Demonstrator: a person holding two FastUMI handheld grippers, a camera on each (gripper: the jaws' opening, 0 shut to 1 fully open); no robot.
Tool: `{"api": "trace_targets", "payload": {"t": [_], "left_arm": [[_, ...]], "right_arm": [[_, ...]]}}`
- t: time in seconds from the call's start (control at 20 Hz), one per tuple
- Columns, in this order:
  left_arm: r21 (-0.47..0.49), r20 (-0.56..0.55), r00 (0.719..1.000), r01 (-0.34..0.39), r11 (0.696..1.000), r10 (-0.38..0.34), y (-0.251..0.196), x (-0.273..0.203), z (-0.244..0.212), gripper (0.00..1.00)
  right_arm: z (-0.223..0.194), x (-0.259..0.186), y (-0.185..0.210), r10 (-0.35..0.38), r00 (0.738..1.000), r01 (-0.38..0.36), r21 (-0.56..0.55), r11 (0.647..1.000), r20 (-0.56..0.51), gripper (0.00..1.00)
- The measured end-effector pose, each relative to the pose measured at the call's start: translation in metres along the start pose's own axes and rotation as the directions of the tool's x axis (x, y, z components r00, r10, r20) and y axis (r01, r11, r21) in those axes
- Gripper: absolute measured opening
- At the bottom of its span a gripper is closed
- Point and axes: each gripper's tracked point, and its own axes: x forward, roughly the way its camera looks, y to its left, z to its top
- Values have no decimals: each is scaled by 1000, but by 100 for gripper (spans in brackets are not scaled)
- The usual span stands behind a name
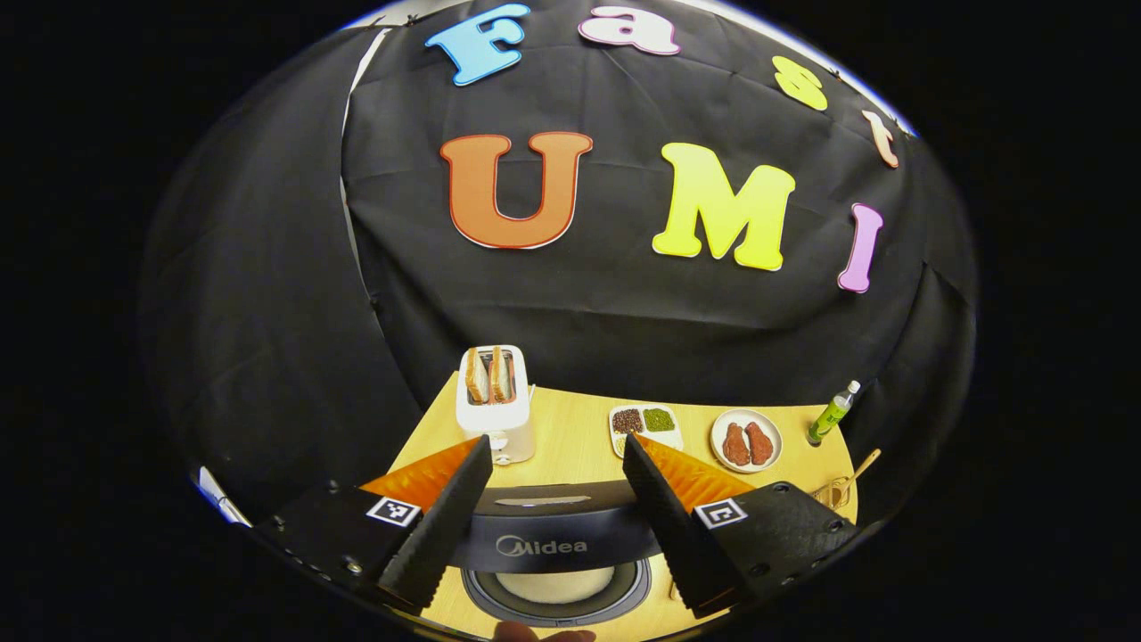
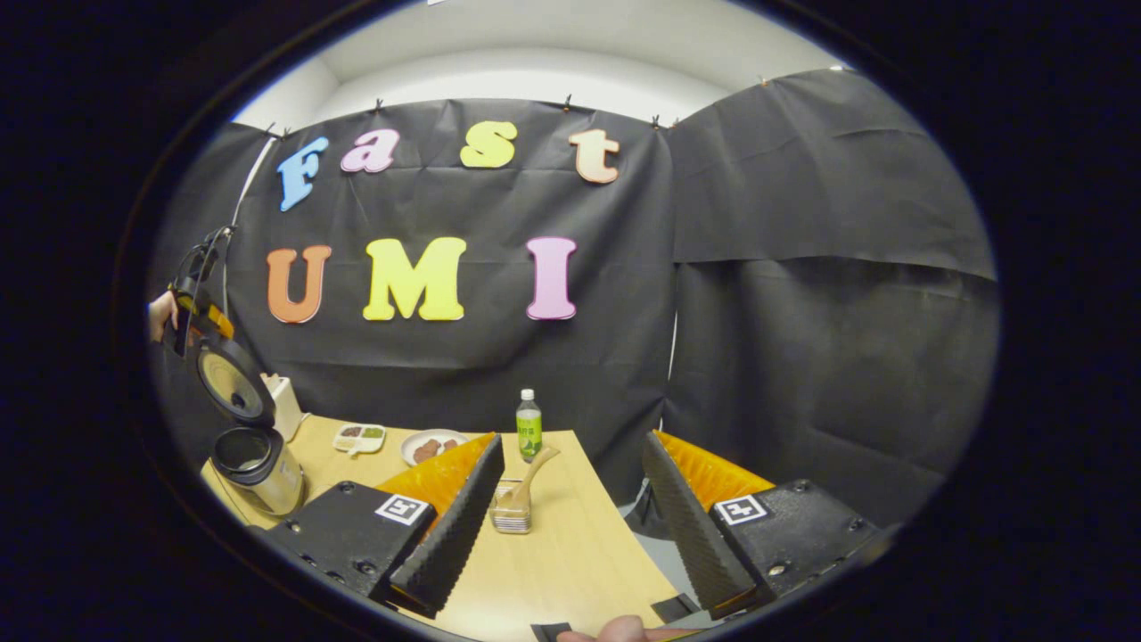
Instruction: Close the left gripper, press the button to open the rice cooker; take a wooden spoon from the chopstick holder with the right hand, scoop a spoonful of rice and pour it into the rice cooker, then put the wooden spoon back into the chopstick holder.
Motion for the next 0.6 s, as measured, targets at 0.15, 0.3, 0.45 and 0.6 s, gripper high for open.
{"api": "trace_targets", "payload": {"t": [0.15,0.3,0.45,0.6], "left_arm": [[-10,-9,1000,6,1000,-6,-3,-13,-15,97],[-40,-38,999,31,999,-33,-9,-32,-47,97],[-58,-68,997,42,997,-46,-13,-46,-84,96],[-55,-85,996,38,998,-42,-15,-52,-115,96]], "right_arm": [[7,0,5,24,1000,-24,-16,1000,20,100],[14,2,18,50,998,-50,-7,999,28,100],[19,4,35,91,995,-92,8,996,37,100],[22,4,52,132,990,-132,6,991,43,100]]}}
